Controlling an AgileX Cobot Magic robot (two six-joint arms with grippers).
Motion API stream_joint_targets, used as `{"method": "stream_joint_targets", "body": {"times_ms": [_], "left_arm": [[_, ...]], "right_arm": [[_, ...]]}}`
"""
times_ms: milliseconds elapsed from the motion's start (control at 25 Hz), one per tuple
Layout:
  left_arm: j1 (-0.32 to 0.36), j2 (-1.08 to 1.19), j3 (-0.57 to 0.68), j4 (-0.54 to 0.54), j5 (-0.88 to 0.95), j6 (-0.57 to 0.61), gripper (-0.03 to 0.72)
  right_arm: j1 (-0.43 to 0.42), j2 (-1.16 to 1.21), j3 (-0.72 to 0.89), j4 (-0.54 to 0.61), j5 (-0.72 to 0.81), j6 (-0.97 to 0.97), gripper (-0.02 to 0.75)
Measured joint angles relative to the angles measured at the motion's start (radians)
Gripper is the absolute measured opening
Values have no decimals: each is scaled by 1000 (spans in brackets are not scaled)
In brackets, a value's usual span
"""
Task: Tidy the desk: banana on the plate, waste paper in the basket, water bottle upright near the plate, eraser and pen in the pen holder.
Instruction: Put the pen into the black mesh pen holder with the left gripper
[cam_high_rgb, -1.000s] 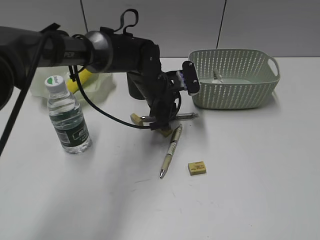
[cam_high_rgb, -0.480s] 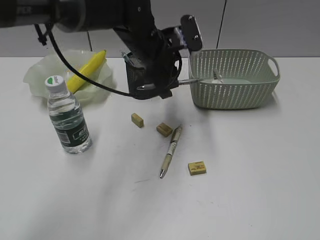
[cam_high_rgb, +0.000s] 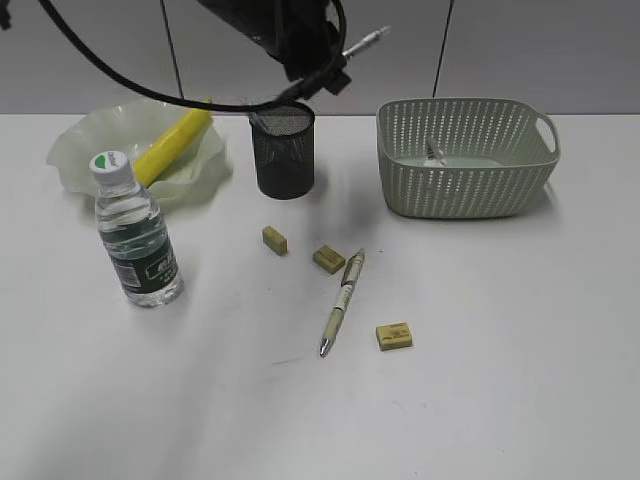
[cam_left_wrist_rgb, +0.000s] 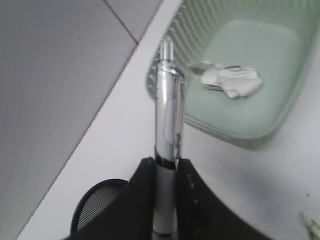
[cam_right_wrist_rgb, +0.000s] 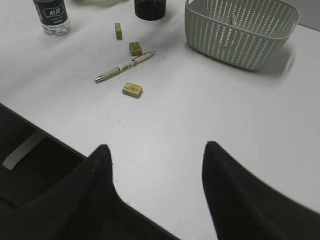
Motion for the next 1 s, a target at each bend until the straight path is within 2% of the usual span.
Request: {"method": "stream_joint_targets", "body": {"times_ms": [160, 440, 600, 1000], "left_arm": [[71, 0, 2, -47, -63, -164, 80], [196, 0, 7, -339, -135, -205, 80], [218, 16, 7, -391, -181, -205, 80], [218, 54, 9, -485, -280, -205, 80]], "right_arm": [[0, 0, 0, 0, 0, 0, 457], [0, 0, 0, 0, 0, 0, 457], [0, 0, 0, 0, 0, 0, 457], [0, 0, 0, 0, 0, 0, 457]]}}
